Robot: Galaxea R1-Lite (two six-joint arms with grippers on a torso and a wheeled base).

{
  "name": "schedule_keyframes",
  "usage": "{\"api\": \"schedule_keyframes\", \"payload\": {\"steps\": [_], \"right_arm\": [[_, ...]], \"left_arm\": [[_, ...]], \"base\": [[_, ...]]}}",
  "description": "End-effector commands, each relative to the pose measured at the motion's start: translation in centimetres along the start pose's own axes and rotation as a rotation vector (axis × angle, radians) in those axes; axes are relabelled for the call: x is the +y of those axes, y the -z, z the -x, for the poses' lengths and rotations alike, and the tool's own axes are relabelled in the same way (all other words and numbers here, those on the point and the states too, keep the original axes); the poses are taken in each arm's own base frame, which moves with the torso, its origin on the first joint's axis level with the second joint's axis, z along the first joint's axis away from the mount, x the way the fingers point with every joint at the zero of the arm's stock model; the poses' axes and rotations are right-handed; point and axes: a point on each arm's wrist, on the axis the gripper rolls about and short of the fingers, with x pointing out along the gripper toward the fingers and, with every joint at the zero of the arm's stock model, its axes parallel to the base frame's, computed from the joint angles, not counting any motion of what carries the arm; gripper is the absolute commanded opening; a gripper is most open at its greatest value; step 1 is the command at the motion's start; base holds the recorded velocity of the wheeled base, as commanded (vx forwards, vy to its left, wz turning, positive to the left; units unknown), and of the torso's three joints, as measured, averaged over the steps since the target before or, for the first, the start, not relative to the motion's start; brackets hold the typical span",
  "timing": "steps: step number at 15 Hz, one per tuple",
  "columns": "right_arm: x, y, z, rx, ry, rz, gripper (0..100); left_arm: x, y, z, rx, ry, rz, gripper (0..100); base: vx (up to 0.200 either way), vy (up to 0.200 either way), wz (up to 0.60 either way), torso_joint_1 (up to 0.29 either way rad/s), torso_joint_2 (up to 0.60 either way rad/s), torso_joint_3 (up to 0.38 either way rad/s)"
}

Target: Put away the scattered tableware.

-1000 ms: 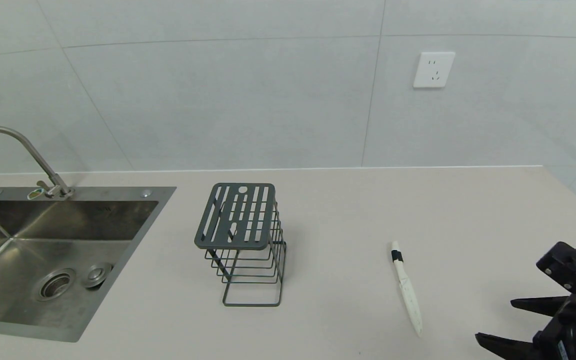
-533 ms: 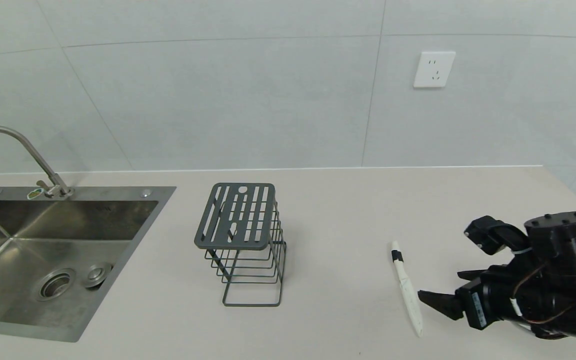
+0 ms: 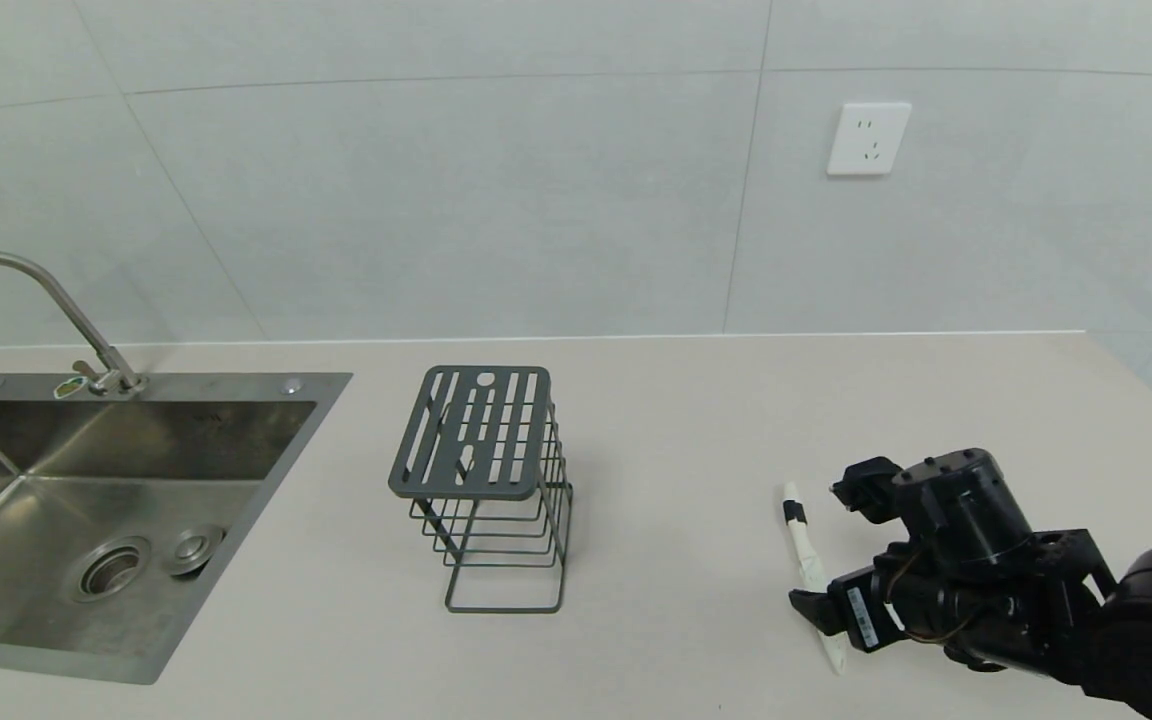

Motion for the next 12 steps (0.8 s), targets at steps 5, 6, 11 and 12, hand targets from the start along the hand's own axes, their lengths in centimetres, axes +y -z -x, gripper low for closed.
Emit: {"api": "schedule_keyframes", "payload": {"steps": [5,6,11,12], "right_arm": [[0.8,-0.2,-3.5,0.048,0.017,0.008,100],[0.8,-0.3,-3.9,0.051,0.019,0.007,100],[0.2,-0.7,-4.9,0.051,0.039,-0.007,100],[0.0,-0.8,-5.0,0.050,0.043,-0.012,100]], "left_arm": [[0.0,0.0,0.0,0.001,-0.001,0.000,100],[0.0,0.0,0.0,0.000,0.001,0.000,100],[0.0,0.0,0.0,0.000,0.001,0.000,100],[0.0,0.0,0.0,0.001,0.001,0.000,100]], "base": [[0.000,0.000,0.00,0.000,0.00,0.000],[0.000,0.000,0.00,0.000,0.00,0.000],[0.000,0.000,0.00,0.000,0.00,0.000],[0.000,0.000,0.00,0.000,0.00,0.000]]}}
